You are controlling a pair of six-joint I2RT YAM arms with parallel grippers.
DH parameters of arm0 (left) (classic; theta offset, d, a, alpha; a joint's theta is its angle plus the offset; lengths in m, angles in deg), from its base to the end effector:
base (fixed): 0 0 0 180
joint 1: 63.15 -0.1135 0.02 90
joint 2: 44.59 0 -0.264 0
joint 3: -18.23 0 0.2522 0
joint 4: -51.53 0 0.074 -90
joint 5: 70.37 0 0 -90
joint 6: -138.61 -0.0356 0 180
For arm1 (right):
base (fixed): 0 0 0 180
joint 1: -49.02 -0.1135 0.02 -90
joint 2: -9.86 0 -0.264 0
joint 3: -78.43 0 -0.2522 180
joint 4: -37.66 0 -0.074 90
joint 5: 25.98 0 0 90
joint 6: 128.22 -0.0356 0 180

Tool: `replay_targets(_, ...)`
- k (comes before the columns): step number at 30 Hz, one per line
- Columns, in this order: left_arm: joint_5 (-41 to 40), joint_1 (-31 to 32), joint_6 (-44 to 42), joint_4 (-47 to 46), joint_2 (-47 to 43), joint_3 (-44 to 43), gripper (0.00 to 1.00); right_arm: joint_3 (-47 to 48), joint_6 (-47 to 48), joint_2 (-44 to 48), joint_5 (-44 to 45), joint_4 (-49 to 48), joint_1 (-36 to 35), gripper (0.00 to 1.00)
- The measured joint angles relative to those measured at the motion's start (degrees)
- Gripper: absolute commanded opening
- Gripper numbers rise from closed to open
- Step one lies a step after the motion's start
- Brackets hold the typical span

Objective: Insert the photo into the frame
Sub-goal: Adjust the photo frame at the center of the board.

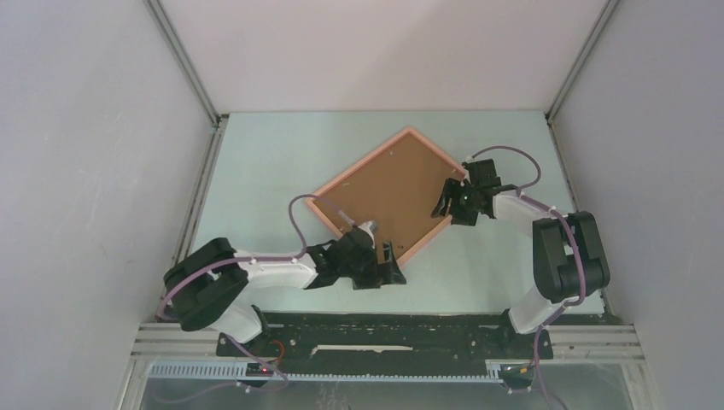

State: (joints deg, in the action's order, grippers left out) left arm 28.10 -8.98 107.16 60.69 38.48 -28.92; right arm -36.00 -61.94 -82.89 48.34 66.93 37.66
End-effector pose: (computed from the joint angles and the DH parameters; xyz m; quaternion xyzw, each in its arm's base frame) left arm 0.1535 -0.2216 0.1503 -0.0070 0.9220 -0.3550 0.1542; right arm 0.3088 0.0718 0.1718 0.0630 0.9472 0.2107 0.2333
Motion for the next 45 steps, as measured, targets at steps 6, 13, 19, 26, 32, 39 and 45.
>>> replay_targets(6,-1.01,5.14,0.68,2.75,0.00,-2.05,0.97,0.74,0.31,-0.72,-1.09,0.37,1.38,0.70)
replay_targets(13,-9.84,-3.96,-9.11,19.80,-12.07,-10.23,1.00,0.87,-1.57,1.09,1.31,3.37,1.81,0.64)
replay_targets(19,-16.20,-20.79,-14.43,20.90,-15.76,-13.40,1.00,0.85,-8.33,2.25,3.72,4.42,0.55,0.60)
replay_targets(26,-15.85,-36.79,-18.32,18.47,0.20,-24.13,0.98,1.53,-11.87,0.74,5.55,5.27,-2.45,0.60)
replay_targets(32,-8.59,-43.12,-23.98,16.52,19.50,-39.39,0.96,1.79,-12.61,-2.38,5.27,5.42,-2.60,0.59)
replay_targets(39,1.46,-43.80,-21.62,9.99,27.67,-37.79,0.95,5.35,-12.66,-5.79,4.68,6.93,-2.49,0.56)
replay_targets(45,7.74,-44.39,-15.72,-3.76,27.50,-29.83,0.96,6.91,-11.89,-7.67,4.00,8.11,-2.21,0.57)
